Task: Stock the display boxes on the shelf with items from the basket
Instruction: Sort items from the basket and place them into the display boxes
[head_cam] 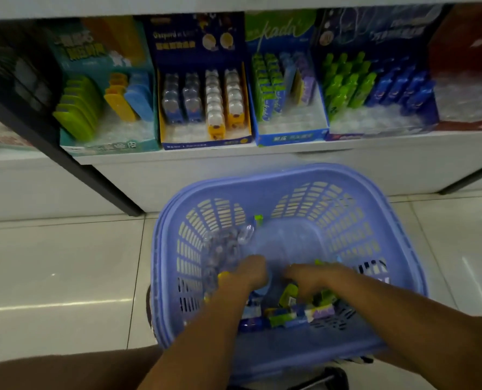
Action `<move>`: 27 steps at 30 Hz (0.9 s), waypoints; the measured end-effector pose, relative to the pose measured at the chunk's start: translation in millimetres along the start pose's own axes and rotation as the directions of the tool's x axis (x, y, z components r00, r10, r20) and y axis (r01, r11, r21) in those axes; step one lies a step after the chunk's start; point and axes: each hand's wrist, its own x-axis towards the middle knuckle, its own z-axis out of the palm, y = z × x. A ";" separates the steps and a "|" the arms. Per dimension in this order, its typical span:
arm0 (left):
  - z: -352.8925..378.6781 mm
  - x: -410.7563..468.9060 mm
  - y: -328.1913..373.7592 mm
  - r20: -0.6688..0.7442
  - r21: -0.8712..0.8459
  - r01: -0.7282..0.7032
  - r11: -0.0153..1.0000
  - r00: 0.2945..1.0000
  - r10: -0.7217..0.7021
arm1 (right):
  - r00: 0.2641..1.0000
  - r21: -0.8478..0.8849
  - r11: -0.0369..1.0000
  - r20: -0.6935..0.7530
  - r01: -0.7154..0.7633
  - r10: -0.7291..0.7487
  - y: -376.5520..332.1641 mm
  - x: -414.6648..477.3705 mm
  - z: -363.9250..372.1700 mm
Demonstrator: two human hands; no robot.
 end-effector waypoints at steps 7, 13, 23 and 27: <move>18.9 23.1 -0.4 0.098 0.120 0.115 0.986 0.987 -0.127 | 0.993 -0.073 0.997 0.115 -0.016 0.024 8.1 19.5 3.7; 29.1 32.3 7.3 0.164 0.069 0.217 0.974 0.960 -0.226 | 0.995 -0.002 1.000 0.099 -0.001 0.001 12.0 17.2 2.4; -10.4 18.2 -3.1 0.008 -0.644 0.147 0.751 0.983 -0.186 | 0.949 0.299 0.954 -0.308 0.025 0.072 21.0 -4.6 -16.3; -32.3 3.4 6.1 0.065 -0.931 0.115 0.347 0.986 -0.153 | 0.876 0.719 0.653 -0.450 0.239 0.175 13.5 -29.3 -43.3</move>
